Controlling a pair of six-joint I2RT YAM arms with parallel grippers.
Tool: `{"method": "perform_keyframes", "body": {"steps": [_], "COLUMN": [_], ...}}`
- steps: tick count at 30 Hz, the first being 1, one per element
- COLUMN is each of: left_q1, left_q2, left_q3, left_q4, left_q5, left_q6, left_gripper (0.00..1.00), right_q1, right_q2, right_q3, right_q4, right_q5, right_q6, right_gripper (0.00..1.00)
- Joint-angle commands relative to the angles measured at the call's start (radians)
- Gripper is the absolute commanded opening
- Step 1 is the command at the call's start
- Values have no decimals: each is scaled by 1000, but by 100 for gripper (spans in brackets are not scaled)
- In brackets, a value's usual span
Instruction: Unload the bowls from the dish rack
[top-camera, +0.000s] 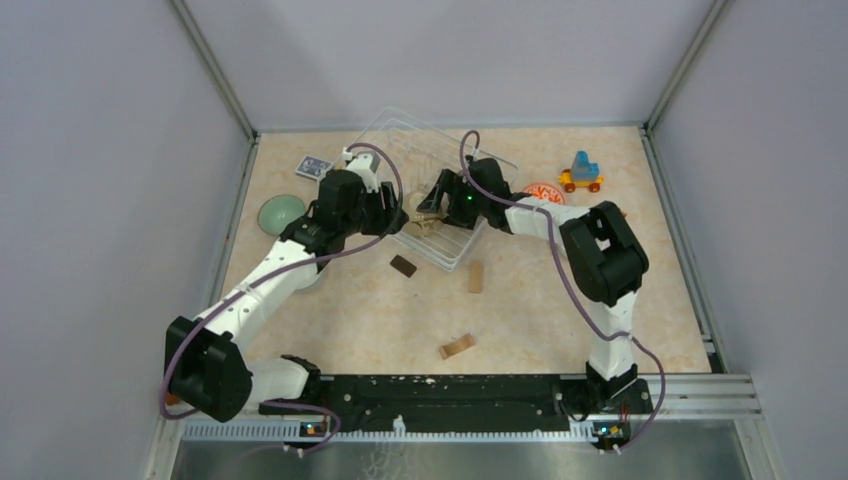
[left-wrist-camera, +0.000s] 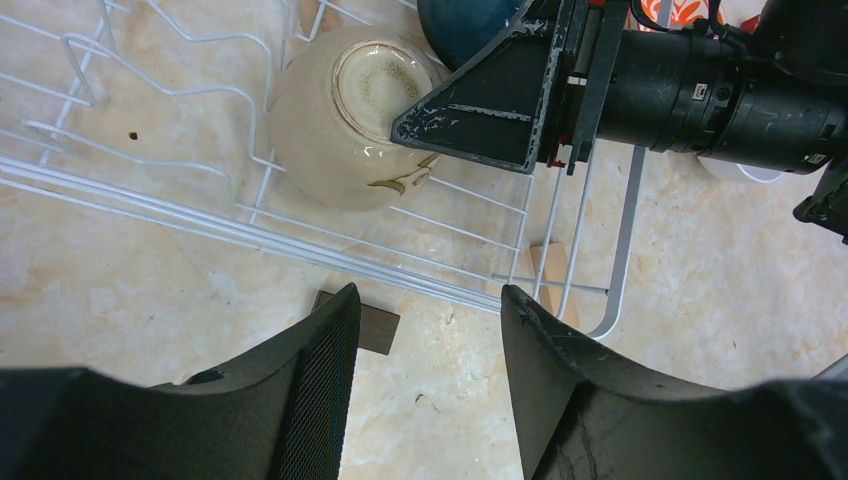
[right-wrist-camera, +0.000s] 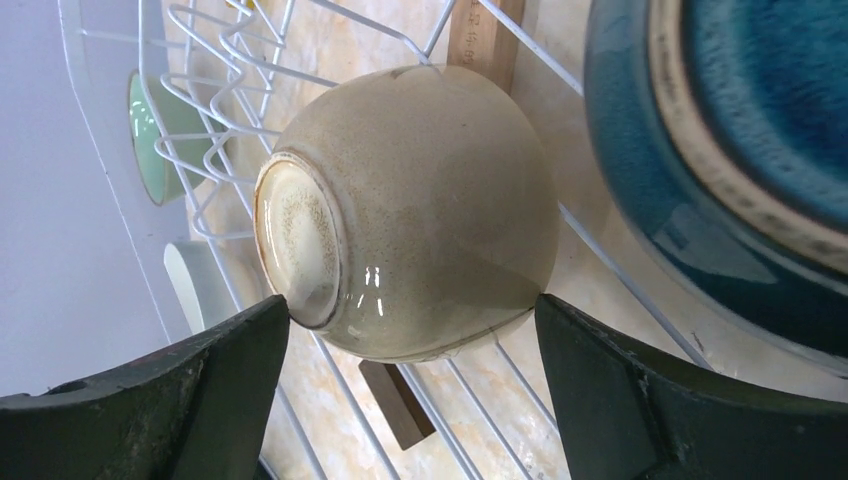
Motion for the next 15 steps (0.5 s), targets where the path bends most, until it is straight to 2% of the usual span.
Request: {"method": "perform_keyframes", "body": {"steps": [1,10,15], "left_q1": [1,2,3], "left_q2": [-33,-49,-56], "left_q3": [-11,-14,-16], "left_q4": [43,36,36], "left_q5": [-5,-3,-6], "left_q6": [8,11,14], "left_gripper": [59,60,60], "right_q1": [-8,-18,-31], "right_q2": [6,-6,9], "right_q3": [-14,-47,-102], "right_q4": [-4,-13,84], "right_q5": [-12,33,12], "right_q6": [-1,16,63], "right_gripper": [92,93,93]}}
